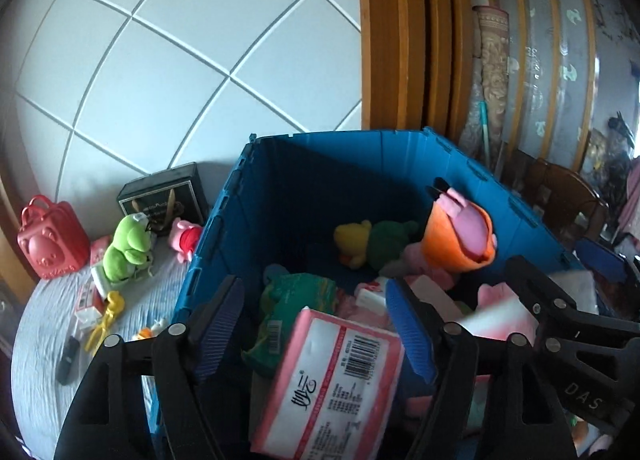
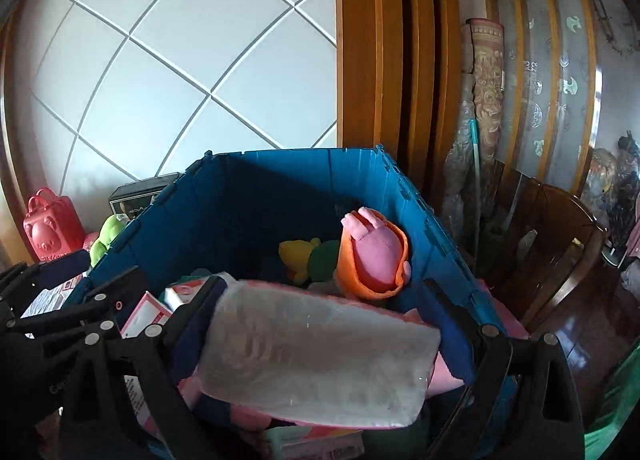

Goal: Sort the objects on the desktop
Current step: 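Carry both items over the blue bin and open both tools to drop them, then bring both tools back over the table toward the black roll and white plush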

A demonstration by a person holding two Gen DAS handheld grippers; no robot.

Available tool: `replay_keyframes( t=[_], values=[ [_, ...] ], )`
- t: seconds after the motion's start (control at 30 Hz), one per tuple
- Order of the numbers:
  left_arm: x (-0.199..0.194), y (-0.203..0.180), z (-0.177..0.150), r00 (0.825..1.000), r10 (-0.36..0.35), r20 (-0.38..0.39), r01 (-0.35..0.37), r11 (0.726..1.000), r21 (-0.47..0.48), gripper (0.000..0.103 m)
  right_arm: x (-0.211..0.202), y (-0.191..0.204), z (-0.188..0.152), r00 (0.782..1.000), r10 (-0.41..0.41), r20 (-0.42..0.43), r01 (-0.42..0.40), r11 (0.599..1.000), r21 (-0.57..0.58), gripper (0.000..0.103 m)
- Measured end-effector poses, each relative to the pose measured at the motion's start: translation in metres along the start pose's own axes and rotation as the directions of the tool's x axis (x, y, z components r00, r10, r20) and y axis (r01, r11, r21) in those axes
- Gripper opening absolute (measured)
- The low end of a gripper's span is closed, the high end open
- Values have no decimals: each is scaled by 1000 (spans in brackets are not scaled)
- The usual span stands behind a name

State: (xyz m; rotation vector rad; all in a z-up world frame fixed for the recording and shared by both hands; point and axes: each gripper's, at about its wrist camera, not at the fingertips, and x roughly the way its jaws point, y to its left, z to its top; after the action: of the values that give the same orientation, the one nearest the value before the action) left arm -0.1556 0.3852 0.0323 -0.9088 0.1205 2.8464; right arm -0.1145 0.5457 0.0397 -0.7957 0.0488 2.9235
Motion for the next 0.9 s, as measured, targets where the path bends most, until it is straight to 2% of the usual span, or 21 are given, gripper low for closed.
replay_keyframes(
  t=[0.23,0.47,0.63,0.7,0.9],
  values=[
    [-1,19,-8,1000,27,-12,-28,999,-28,77,5,8,-2,1000,12,-16,-13,1000,-11,97],
    [-22,65,-16,997,78,21,-76,995,-71,78,1,40,-1,999,45,-15,-46,998,-47,98],
    [-43,113,-26,992,123,36,-118,985,-123,80,-9,86,0,996,93,-2,-93,991,-95,98],
    [-50,133,-31,989,141,37,-135,980,-143,80,-11,109,-2,993,115,-4,-115,987,-112,103],
    [-68,196,-54,978,210,22,-202,962,-183,80,-18,180,-9,983,182,-14,-181,970,-164,103]
  ],
)
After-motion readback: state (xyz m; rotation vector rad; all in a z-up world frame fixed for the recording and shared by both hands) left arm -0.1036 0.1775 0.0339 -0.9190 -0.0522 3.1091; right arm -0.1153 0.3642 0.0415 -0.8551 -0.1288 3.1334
